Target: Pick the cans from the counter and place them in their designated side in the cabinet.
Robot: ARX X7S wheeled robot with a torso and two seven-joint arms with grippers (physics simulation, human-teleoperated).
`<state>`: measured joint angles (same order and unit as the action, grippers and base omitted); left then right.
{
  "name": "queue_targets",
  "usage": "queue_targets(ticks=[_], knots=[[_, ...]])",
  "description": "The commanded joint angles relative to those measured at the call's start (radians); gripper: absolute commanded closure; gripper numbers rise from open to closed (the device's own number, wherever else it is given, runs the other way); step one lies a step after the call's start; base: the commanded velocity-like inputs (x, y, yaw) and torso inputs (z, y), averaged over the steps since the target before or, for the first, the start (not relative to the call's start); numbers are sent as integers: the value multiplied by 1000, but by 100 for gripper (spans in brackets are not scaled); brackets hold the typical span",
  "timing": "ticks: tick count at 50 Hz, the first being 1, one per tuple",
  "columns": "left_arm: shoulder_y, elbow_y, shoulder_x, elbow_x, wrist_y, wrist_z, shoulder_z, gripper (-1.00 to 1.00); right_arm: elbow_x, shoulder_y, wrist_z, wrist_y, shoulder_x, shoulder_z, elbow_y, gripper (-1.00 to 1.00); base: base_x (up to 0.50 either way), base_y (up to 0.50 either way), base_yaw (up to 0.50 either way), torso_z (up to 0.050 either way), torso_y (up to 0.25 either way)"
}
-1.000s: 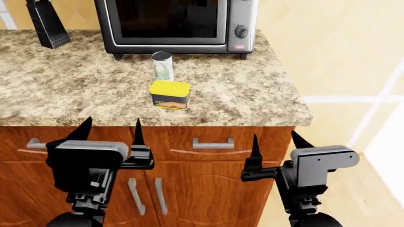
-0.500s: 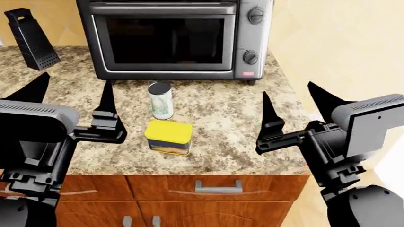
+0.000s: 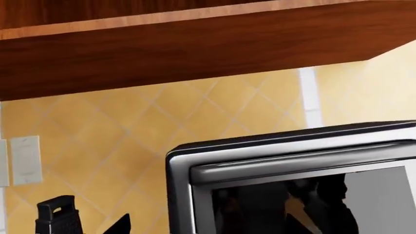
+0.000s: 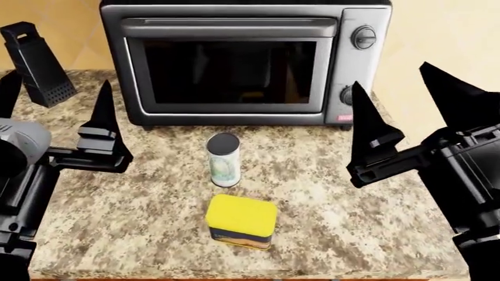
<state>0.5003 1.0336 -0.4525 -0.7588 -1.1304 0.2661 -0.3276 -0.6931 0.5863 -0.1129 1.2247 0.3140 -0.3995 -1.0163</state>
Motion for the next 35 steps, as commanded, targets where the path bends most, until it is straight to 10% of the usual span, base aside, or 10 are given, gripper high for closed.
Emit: queue_targets(ticks=[1, 35], knots=[[-1, 2, -73, -137, 26, 90, -21, -100, -246, 47, 78, 71, 61, -149, -26, -100, 270, -82, 0, 50, 0], [-73, -5, -179, -253, 148, 199, -26, -100, -495, 43, 205, 10, 187, -192, -6, -100, 161, -74, 0, 45, 0]])
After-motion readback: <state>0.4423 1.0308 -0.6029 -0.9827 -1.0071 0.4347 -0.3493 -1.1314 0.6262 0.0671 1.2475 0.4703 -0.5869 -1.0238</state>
